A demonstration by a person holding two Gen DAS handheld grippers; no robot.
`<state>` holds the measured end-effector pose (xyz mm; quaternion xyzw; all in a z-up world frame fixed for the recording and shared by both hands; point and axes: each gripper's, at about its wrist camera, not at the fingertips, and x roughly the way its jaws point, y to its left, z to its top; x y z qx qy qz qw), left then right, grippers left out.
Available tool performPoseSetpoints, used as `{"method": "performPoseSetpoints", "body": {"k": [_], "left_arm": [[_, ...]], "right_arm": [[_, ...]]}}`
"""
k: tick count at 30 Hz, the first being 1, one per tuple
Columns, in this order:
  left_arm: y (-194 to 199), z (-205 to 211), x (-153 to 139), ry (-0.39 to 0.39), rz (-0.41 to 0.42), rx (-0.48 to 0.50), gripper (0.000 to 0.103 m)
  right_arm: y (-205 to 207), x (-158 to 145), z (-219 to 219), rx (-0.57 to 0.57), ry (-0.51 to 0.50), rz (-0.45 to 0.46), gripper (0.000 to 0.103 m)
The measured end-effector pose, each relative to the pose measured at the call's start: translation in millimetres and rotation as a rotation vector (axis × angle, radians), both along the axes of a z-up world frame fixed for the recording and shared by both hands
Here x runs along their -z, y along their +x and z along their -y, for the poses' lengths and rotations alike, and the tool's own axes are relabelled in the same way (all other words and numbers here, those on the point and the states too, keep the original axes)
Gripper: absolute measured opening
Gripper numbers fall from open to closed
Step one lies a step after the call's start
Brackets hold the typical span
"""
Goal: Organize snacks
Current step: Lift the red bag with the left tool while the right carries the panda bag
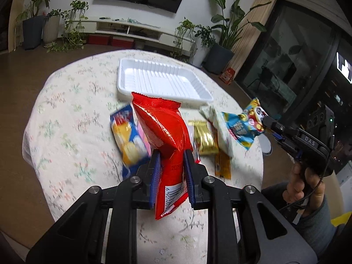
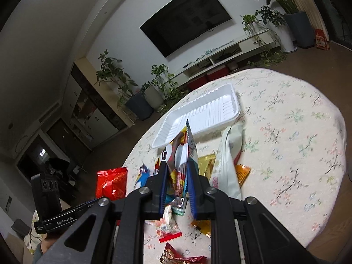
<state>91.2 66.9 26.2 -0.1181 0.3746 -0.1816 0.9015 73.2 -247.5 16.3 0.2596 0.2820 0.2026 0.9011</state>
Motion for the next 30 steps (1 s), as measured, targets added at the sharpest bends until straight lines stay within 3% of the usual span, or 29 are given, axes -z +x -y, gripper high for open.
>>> {"method": "performPoseSetpoints", "body": {"k": [7, 13, 16, 17, 20, 25, 28, 29, 30], "left_arm": [[51.1, -10.6, -52.3, 0.006, 0.076, -0.006, 0.019], [130.3, -8.0, -83.4, 0.057, 0.093, 0.007, 0.019], [165.2, -5.5, -79.9, 0.092, 0.059, -0.004, 0.012], [176.2, -4.0, -74.3, 0.108, 0.036, -0.002, 0.005], [192.4, -6.3, -66.6, 0.123, 0.016, -0.009, 0.005], [182.7, -24.9, -69.7, 0.162, -0.007, -0.004, 0.006], [170.3, -19.7, -45.1, 0.256, -0.069, 0.014, 0.017], [167.6, -17.7, -35.3, 0.280, -0.093, 0.015, 0.027], [164.8, -14.4, -25.0, 0.311, -0.117, 0.009, 0.043]], "right_arm": [[34.5, -36.3, 14.8, 0.025, 0.019, 0.012, 0.019], [113.2, -57.1, 11.1, 0.020, 0.051, 0.016, 0.019], [145.4, -58.7, 6.4, 0.021, 0.036, 0.007, 0.019], [157.4, -57.1, 4.0, 0.019, 0.025, 0.003, 0.019], [185.8, -43.3, -0.3, 0.018, 0.004, -0.033, 0.019], [202.5, -25.4, -1.7, 0.019, -0.043, -0.057, 0.019], [203.9, -15.7, 0.0, 0.021, -0.046, -0.089, 0.019], [203.9, -14.3, 1.4, 0.025, -0.038, -0.097, 0.019], [202.7, -13.5, 3.2, 0.029, -0.030, -0.101, 0.019]]}}
